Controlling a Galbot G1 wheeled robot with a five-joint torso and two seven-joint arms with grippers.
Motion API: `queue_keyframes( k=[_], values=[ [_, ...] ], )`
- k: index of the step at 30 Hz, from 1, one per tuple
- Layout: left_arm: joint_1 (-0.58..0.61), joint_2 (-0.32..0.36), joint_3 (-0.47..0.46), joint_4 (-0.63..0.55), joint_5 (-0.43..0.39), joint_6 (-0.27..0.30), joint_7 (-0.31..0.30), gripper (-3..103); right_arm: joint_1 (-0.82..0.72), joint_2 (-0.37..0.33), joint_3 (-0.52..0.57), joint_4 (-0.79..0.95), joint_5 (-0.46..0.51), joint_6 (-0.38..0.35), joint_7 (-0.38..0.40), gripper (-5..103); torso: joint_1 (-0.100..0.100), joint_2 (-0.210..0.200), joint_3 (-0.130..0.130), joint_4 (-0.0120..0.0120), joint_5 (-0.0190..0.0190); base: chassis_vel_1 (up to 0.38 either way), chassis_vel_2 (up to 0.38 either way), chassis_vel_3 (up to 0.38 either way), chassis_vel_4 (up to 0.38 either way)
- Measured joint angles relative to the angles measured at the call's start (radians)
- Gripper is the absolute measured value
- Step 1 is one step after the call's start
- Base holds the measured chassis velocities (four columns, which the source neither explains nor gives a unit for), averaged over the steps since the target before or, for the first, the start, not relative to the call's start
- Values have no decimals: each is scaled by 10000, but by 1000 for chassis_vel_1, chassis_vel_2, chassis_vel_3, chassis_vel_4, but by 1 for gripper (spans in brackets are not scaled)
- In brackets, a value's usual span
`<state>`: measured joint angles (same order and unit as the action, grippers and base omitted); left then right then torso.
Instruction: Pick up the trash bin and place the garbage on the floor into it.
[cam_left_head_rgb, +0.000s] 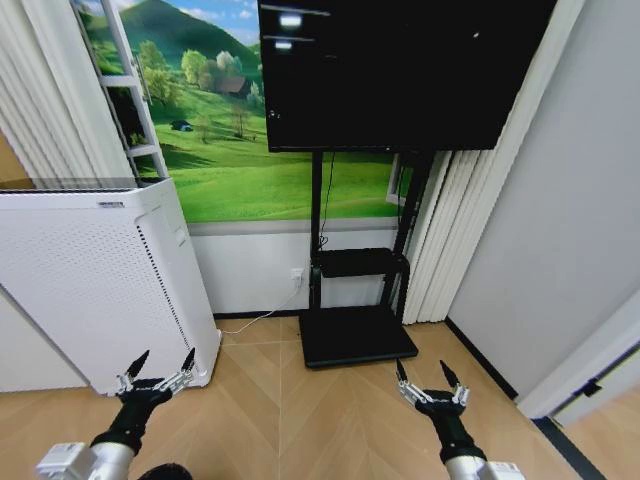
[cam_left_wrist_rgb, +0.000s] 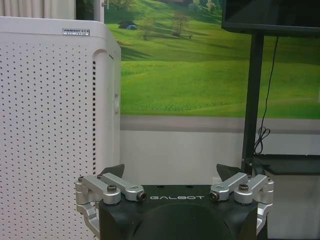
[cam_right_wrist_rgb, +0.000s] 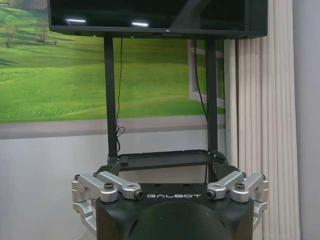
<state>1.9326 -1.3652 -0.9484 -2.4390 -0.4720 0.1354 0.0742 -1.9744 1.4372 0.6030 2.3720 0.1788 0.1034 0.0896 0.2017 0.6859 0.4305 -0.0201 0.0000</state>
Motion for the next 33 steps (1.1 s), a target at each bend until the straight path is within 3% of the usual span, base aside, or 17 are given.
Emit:
queue_keyframes(
  k=[9, 22, 33],
  values=[
    [0, 0, 0, 0, 0, 0, -1, 100, 0, 0, 0, 0, 0, 0, 0, 100, 61, 137, 78, 0, 0, 0, 0, 0, 0],
    [0, -1, 0, 0, 0, 0, -1, 100, 1, 0, 0, 0, 0, 0, 0, 100, 282, 642, 360, 2, 0, 0, 0, 0, 0],
    [0, 0, 0, 0, 0, 1, 0, 100, 0, 0, 0, 0, 0, 0, 0, 100, 302, 691, 393, 1, 0, 0, 0, 0, 0]
  ],
)
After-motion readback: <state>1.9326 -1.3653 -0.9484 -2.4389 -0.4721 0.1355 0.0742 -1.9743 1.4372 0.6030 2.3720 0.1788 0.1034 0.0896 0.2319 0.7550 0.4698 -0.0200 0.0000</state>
